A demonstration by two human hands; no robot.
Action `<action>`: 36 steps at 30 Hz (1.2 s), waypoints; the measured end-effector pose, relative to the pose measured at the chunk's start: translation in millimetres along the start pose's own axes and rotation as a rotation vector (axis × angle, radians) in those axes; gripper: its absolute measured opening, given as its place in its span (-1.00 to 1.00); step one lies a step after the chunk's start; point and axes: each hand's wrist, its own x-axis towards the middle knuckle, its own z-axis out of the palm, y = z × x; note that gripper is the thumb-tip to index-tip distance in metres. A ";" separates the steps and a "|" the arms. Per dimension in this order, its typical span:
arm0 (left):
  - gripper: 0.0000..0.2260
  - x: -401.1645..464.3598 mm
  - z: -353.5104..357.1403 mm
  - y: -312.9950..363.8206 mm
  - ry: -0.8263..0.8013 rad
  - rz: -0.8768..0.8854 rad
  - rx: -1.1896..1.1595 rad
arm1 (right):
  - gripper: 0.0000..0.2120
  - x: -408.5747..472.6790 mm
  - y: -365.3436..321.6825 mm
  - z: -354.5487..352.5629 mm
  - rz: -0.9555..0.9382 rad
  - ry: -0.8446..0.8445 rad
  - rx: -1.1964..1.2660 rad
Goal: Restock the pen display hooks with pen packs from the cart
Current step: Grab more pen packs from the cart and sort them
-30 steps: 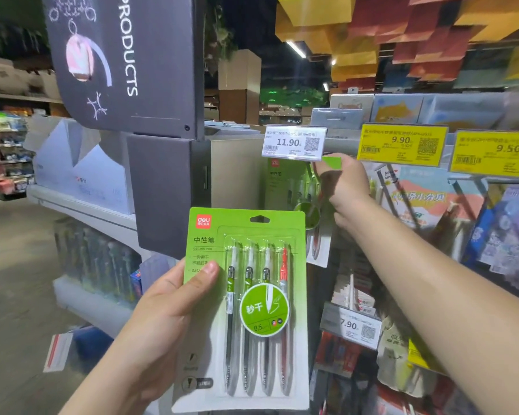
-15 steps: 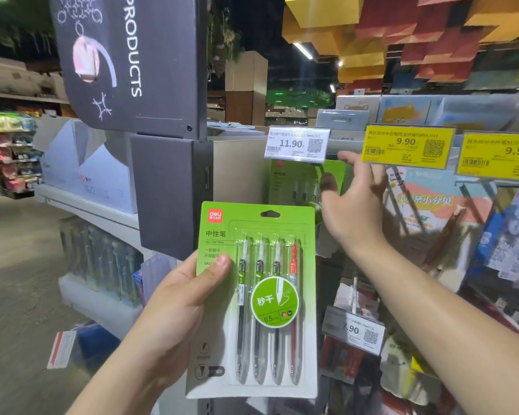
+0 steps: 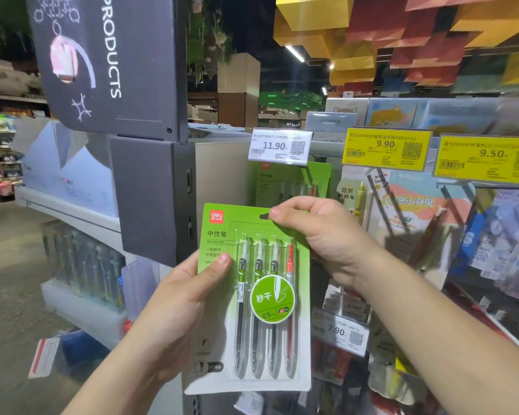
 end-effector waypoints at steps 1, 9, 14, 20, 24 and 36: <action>-0.67 0.8 -0.1 -0.2 0.003 -0.004 0.000 | -0.94 1.5 0.0 1.1 -0.004 0.003 -0.002; -0.73 1.8 -7.4 -2.9 -0.055 -0.052 0.096 | -0.93 24.8 -13.4 3.4 -0.015 0.168 0.231; -0.78 2.9 -13.2 -4.7 -0.119 -0.098 0.143 | -0.88 37.3 -20.1 -1.3 -0.078 0.258 0.269; -0.74 6.2 -15.8 -7.7 -0.153 -0.169 0.123 | -0.26 49.7 -18.9 -3.0 -0.115 0.245 0.190; -0.70 6.6 -17.4 -8.9 -0.169 -0.183 0.127 | -0.48 48.0 -24.1 -2.3 -0.143 0.268 0.148; -0.59 5.8 -24.3 -10.7 -0.206 -0.248 0.139 | -0.67 55.9 -30.9 -4.9 -0.183 0.242 0.111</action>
